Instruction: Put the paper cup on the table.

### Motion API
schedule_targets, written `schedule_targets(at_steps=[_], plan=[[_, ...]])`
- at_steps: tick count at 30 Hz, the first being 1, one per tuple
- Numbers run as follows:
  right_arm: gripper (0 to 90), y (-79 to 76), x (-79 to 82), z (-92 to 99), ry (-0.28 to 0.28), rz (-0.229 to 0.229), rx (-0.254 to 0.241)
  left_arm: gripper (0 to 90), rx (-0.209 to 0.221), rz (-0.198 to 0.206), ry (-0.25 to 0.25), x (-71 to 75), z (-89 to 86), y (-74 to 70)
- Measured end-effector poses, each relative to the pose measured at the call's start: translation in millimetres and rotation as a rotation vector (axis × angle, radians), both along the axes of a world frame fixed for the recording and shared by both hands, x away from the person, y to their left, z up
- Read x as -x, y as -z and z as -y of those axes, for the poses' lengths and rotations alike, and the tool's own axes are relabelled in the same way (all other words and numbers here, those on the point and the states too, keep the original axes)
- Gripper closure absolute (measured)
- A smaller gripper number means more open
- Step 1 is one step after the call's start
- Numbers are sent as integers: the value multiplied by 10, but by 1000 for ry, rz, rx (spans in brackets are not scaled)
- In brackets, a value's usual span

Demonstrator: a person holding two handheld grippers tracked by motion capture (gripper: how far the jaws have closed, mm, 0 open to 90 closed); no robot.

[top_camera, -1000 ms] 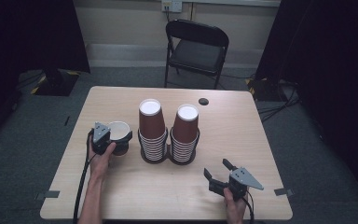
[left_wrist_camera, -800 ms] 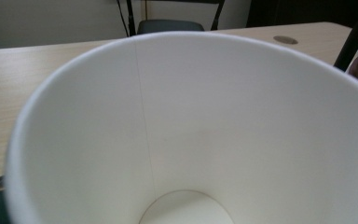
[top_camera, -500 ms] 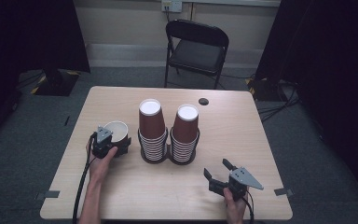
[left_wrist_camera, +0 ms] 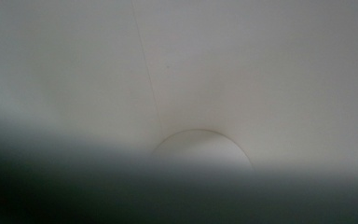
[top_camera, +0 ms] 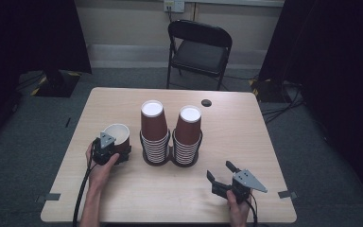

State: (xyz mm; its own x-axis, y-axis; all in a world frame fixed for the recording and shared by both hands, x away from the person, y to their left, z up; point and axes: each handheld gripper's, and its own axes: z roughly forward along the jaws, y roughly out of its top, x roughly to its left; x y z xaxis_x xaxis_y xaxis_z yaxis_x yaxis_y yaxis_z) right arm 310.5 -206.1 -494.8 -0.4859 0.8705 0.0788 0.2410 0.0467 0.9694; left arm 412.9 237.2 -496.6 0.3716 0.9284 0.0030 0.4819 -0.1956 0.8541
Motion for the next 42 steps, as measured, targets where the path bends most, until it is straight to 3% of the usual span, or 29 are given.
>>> schedule_targets(at_steps=[11,15,21,22,25,27,33,36,39,42], plan=[[139,0,-1,0,0,-1,-3,156,12,19,-8,134,-63,-13],[139,0,-1,0,1,-1,-2,155,41,64,-21,255,-58,-7],[139,1,1,-1,3,1,-4,155,65,81,-34,366,-97,-15],[139,1,0,0,2,1,-4,156,85,97,-25,418,-113,-21],[139,1,4,1,3,4,-6,155,85,112,-41,482,-122,-27],[139,1,5,3,0,4,-8,155,132,133,-20,589,-145,-29],[139,2,9,5,2,8,-8,154,128,171,3,839,-84,-13],[140,3,15,5,3,12,-10,154,167,185,33,957,-36,-13],[140,3,15,4,3,11,-9,154,154,204,33,1054,30,-45],[140,4,17,7,5,16,-11,155,196,210,69,1142,74,-73]])
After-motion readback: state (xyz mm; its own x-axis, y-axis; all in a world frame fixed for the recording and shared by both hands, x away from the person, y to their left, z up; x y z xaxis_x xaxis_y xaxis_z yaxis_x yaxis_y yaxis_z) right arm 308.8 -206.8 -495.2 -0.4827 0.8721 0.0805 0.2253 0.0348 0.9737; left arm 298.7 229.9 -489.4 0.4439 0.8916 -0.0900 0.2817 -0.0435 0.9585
